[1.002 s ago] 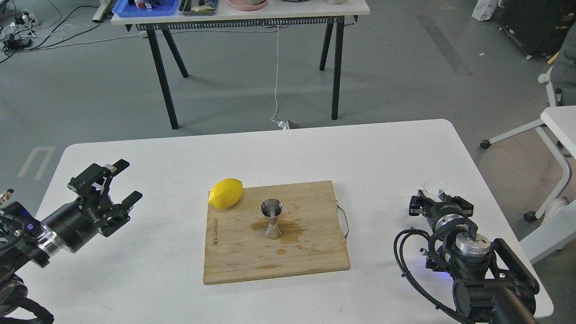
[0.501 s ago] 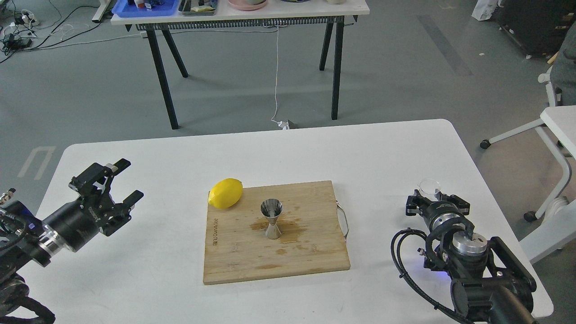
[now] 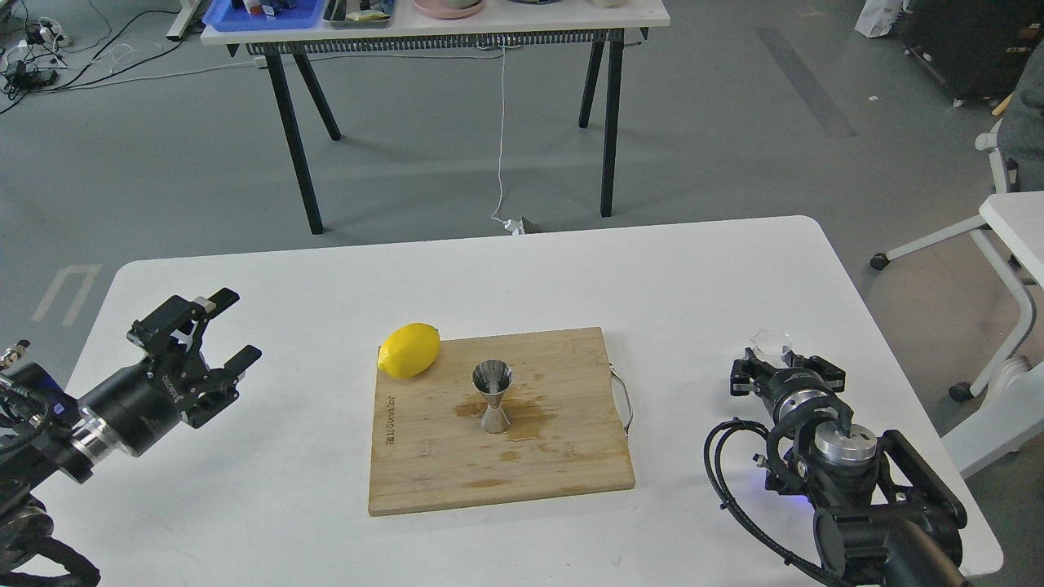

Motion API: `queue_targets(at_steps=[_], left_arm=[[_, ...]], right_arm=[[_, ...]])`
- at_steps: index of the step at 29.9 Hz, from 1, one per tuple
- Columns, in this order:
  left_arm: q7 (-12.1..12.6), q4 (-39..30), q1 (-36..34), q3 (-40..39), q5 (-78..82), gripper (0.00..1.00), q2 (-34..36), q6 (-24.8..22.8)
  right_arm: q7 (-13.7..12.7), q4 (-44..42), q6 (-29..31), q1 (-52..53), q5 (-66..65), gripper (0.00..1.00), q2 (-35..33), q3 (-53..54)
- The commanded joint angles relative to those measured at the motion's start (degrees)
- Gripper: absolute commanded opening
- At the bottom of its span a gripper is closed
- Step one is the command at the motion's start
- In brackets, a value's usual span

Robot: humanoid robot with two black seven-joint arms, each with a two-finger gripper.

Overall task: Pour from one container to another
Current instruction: 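Lower the glass cup onto the table and open the right gripper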

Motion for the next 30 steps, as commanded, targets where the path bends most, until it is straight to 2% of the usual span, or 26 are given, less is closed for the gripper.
queue_targets(at_steps=[1, 21, 30], left_arm=[[0.0, 0.0, 0.0, 0.0, 0.1, 0.99, 0.0, 0.0], [0.0, 0.0, -0.1, -0.1, 0.0, 0.99, 0.0, 0.0], [0.0, -0.1, -0.1, -0.1, 0.0, 0.99, 0.1, 0.0]], right_arm=[[0.0, 0.0, 0.0, 0.0, 0.0, 0.71, 0.0, -0.1], [0.2, 0.2, -0.4, 0.3, 0.0, 0.94, 0.0, -0.1], [0.3, 0.2, -0.4, 0.3, 0.0, 0.96, 0.0, -0.1]])
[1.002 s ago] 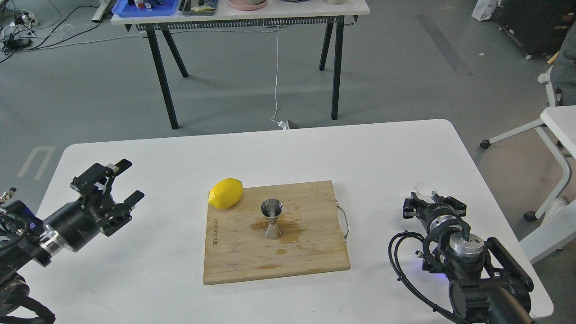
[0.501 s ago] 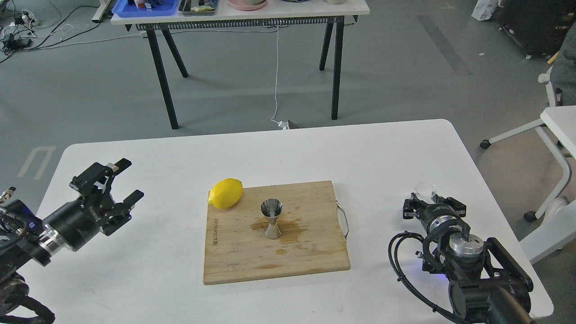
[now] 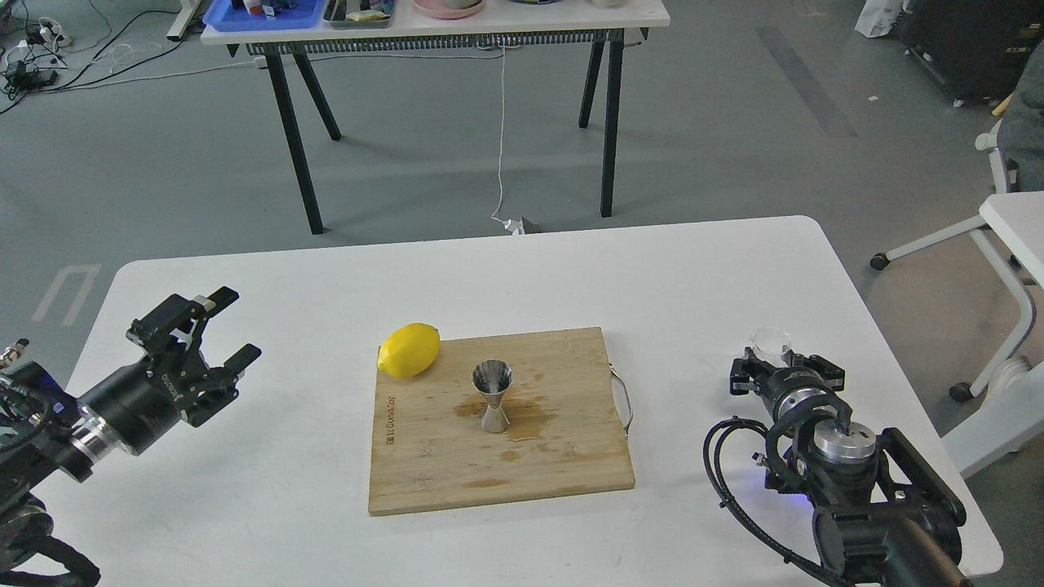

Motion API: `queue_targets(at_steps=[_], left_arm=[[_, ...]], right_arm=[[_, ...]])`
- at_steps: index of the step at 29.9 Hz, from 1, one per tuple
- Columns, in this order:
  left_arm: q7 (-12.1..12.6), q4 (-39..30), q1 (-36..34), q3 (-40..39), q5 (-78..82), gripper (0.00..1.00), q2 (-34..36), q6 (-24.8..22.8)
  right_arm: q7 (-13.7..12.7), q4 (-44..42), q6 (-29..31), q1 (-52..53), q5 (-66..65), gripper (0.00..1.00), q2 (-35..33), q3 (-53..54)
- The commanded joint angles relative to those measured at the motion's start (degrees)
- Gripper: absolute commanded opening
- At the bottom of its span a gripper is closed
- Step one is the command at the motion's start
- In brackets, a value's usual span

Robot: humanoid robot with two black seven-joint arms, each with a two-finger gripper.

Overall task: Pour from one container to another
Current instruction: 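Lower the glass cup onto the table and open the right gripper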

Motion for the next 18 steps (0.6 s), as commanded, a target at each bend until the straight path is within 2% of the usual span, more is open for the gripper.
queue_targets(at_steps=[1, 18], left_arm=[[0.0, 0.0, 0.0, 0.0, 0.0, 0.99, 0.1, 0.0], [0.0, 0.0, 0.1, 0.0, 0.0, 0.99, 0.0, 0.0]], right_arm=[[0.0, 0.0, 0.0, 0.0, 0.0, 0.97, 0.0, 0.0], [0.0, 0.0, 0.1, 0.0, 0.0, 0.97, 0.0, 0.0]])
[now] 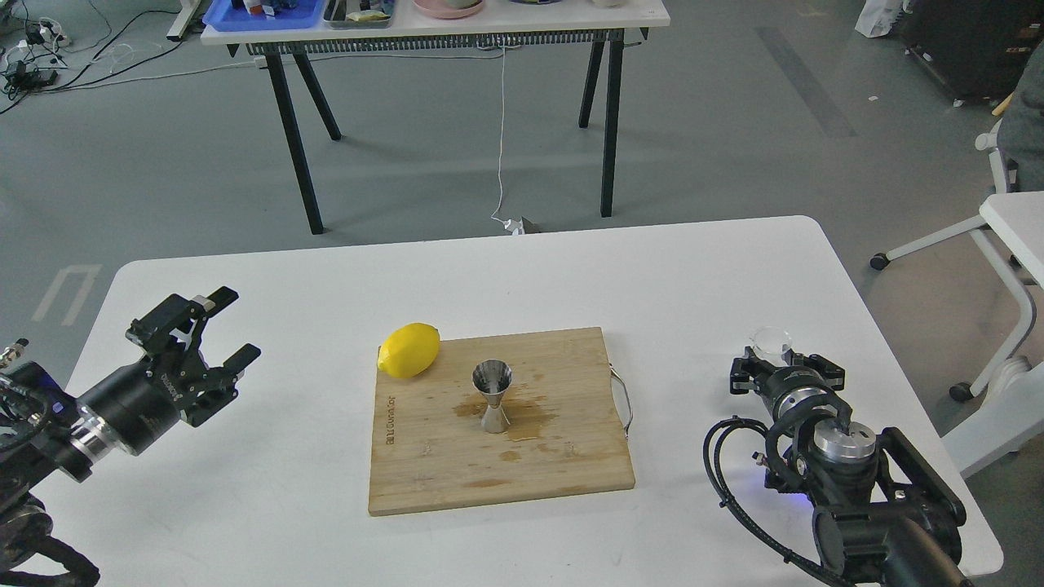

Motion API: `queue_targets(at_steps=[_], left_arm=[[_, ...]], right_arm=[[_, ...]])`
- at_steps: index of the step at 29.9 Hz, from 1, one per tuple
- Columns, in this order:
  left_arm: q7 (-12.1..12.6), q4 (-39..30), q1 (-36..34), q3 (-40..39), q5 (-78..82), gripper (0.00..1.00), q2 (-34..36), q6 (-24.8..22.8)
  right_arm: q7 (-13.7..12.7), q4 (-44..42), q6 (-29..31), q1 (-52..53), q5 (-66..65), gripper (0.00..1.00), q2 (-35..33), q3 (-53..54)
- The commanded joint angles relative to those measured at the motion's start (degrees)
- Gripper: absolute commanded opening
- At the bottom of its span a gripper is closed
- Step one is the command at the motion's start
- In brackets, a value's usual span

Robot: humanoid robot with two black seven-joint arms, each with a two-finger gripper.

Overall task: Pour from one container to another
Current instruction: 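Lower the glass cup onto the table and open the right gripper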

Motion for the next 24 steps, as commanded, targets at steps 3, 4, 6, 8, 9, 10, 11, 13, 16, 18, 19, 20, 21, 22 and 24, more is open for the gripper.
queue_targets(at_steps=[3, 4, 6, 8, 9, 10, 11, 13, 16, 18, 19, 20, 21, 22, 24], left_arm=[[0.0, 0.0, 0.1, 0.0, 0.0, 0.99, -0.1, 0.0], [0.0, 0.0, 0.1, 0.0, 0.1, 0.99, -0.1, 0.0], [0.0, 0.0, 0.1, 0.1, 0.1, 0.99, -0.1, 0.0], [0.0, 0.0, 0.1, 0.0, 0.1, 0.99, -0.1, 0.0], [0.0, 0.0, 0.1, 0.0, 0.1, 0.99, -0.1, 0.0], [0.0, 0.0, 0.1, 0.0, 0.1, 0.99, -0.1, 0.0], [0.0, 0.0, 0.1, 0.0, 0.1, 0.99, -0.1, 0.0], [0.0, 0.0, 0.1, 0.1, 0.1, 0.99, -0.1, 0.0], [0.0, 0.0, 0.1, 0.0, 0.0, 0.99, -0.1, 0.0], [0.0, 0.0, 0.1, 0.0, 0.1, 0.99, -0.1, 0.0], [0.0, 0.0, 0.1, 0.0, 0.1, 0.99, -0.1, 0.0], [0.0, 0.0, 0.1, 0.0, 0.1, 0.99, -0.1, 0.0], [0.0, 0.0, 0.1, 0.1, 0.1, 0.99, -0.1, 0.0], [0.0, 0.0, 0.1, 0.0, 0.1, 0.99, -0.1, 0.0], [0.0, 0.0, 0.1, 0.1, 0.1, 0.99, -0.1, 0.0]], right_arm=[[0.0, -0.1, 0.1, 0.0, -0.1, 0.97, 0.0, -0.1], [0.0, -0.1, 0.1, 0.0, -0.1, 0.97, 0.0, -0.1], [0.0, -0.1, 0.2, 0.0, -0.1, 0.97, 0.0, -0.1], [0.0, -0.1, 0.3, 0.0, -0.1, 0.97, 0.0, -0.1], [0.0, -0.2, 0.3, 0.0, -0.1, 0.97, 0.0, -0.1], [0.0, -0.1, 0.3, -0.1, -0.1, 0.97, 0.0, -0.1], [0.0, -0.1, 0.3, 0.0, -0.1, 0.97, 0.0, -0.5], [0.0, -0.2, 0.4, 0.0, -0.1, 0.97, 0.0, -1.4], [0.0, -0.1, 0.4, 0.0, -0.1, 0.97, 0.0, -1.6], [0.0, -0.1, 0.4, 0.0, -0.1, 0.97, 0.0, -1.6], [0.0, -0.1, 0.4, 0.0, -0.1, 0.97, 0.0, -1.6], [0.0, -0.1, 0.4, 0.0, -0.1, 0.97, 0.0, -1.6], [0.0, -0.1, 0.4, 0.0, -0.1, 0.97, 0.0, -1.6], [0.0, 0.0, 0.4, 0.0, -0.1, 0.97, 0.0, -1.6], [0.0, 0.1, 0.4, 0.0, -0.1, 0.97, 0.0, -1.7]])
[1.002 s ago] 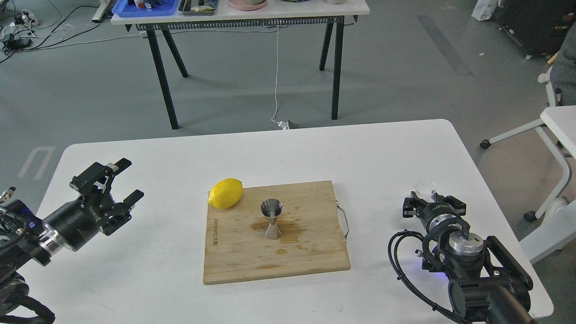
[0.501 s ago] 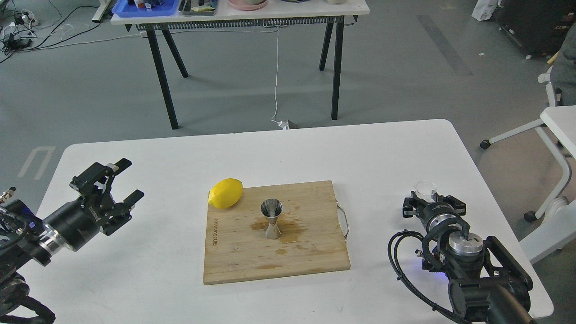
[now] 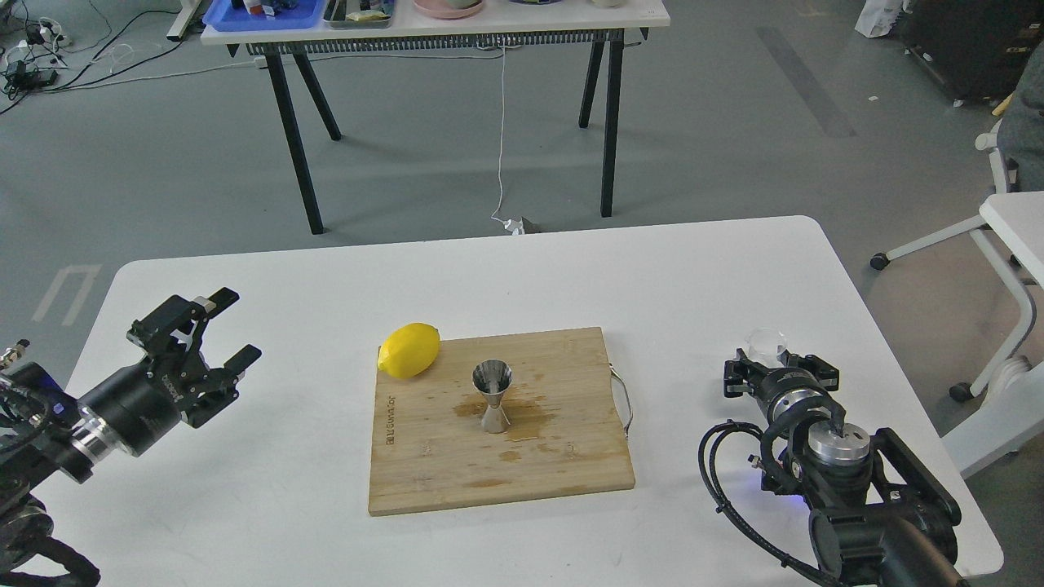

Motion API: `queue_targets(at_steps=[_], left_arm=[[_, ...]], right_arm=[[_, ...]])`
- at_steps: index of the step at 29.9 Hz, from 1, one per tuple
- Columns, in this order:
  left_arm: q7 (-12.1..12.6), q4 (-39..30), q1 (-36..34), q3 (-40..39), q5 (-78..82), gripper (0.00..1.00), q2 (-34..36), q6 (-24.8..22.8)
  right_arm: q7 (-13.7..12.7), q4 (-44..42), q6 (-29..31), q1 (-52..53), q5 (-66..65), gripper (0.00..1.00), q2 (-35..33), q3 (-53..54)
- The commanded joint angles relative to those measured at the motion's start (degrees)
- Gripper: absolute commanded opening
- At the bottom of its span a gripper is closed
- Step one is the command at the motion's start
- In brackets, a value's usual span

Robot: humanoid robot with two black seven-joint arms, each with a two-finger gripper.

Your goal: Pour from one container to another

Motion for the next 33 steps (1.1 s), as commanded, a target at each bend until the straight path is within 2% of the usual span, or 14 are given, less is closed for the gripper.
queue_targets(at_steps=[1, 23, 30, 33], left_arm=[[0.0, 0.0, 0.0, 0.0, 0.0, 0.99, 0.0, 0.0], [0.0, -0.1, 0.0, 0.0, -0.1, 0.99, 0.1, 0.0], [0.0, 0.0, -0.1, 0.0, -0.1, 0.99, 0.1, 0.0], [0.0, 0.0, -0.1, 0.0, -0.1, 0.99, 0.1, 0.0]], right_arm=[[0.0, 0.1, 0.0, 0.0, 0.0, 0.97, 0.0, -0.1], [-0.1, 4.1, -0.5, -0.4, 0.1, 0.97, 0.0, 0.0], [-0.1, 10.9, -1.3, -0.8, 0.1, 0.97, -0.2, 0.1], [-0.4, 15.0, -1.6, -0.4, 0.1, 0.97, -2.5, 0.2]])
